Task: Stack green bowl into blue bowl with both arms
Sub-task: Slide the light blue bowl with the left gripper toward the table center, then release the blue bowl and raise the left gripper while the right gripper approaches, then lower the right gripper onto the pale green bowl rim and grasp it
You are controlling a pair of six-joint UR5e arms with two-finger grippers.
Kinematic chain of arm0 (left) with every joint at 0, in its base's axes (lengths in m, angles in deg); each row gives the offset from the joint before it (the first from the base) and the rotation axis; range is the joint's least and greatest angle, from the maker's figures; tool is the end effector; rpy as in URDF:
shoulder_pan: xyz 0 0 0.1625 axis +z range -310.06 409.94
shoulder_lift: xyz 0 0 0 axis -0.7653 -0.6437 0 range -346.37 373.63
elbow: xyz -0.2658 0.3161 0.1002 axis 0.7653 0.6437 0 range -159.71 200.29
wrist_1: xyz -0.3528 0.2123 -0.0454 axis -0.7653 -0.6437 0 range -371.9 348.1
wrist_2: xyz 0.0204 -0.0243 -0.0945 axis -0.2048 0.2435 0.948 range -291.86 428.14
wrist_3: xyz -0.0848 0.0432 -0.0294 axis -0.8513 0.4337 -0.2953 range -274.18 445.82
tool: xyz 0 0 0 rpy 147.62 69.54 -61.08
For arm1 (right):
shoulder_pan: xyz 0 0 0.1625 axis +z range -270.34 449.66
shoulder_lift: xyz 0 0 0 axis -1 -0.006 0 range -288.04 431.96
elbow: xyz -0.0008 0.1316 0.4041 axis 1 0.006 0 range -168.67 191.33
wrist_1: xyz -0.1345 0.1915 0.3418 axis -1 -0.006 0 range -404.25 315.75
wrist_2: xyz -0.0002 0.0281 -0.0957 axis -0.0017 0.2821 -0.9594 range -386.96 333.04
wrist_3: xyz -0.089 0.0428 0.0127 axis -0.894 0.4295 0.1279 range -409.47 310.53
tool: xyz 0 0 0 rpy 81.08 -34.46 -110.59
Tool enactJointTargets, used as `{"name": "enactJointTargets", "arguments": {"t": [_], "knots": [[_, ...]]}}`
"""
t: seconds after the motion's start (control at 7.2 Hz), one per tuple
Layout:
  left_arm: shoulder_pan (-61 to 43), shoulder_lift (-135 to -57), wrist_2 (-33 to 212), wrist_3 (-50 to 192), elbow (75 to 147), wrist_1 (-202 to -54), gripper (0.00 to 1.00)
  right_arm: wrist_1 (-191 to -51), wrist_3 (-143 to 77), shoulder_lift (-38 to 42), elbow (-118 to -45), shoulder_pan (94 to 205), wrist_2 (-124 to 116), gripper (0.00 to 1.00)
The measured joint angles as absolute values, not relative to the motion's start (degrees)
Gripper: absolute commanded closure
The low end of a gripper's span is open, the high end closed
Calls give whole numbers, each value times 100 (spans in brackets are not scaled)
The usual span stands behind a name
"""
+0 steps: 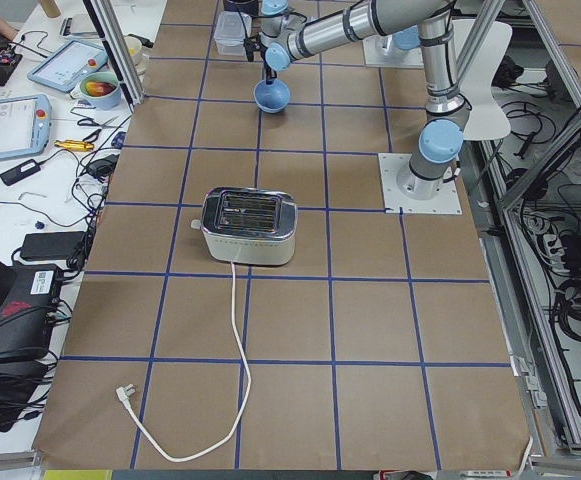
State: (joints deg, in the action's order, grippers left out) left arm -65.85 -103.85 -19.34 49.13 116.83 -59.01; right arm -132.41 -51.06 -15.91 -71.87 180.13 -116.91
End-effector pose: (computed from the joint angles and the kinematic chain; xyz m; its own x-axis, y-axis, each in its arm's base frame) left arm -0.4002 -0.5119 0.2370 -0.9758 -0.1784 0.1268 -0.1912 0.9767 -0.0974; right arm 0.1377 -0.5101 0.5246 -0.9994 -0.0360 0.0005 -0.0360 0.9981 -0.0494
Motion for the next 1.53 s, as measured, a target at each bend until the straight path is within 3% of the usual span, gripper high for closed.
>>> {"name": "enactJointTargets", "arguments": {"t": [0.28, 0.69, 1.11, 1.53], "knots": [[-6126, -9963, -1940, 6014, 11511, -5999, 0, -13229, -5208, -1571, -7231, 17849, -11692, 0], [-4906, -8654, -2028, 7852, 11352, -7912, 0, -13285, -6350, -1288, -7598, 16692, -11677, 0], [-4190, -7769, -2134, 8339, 11023, -9381, 0, -14381, -7201, -1209, -8721, 15462, -11801, 0], [-3873, -7529, -2143, 8717, 10933, -9487, 0, -15460, -6860, -1040, -9799, 15018, -11955, 3]]}}
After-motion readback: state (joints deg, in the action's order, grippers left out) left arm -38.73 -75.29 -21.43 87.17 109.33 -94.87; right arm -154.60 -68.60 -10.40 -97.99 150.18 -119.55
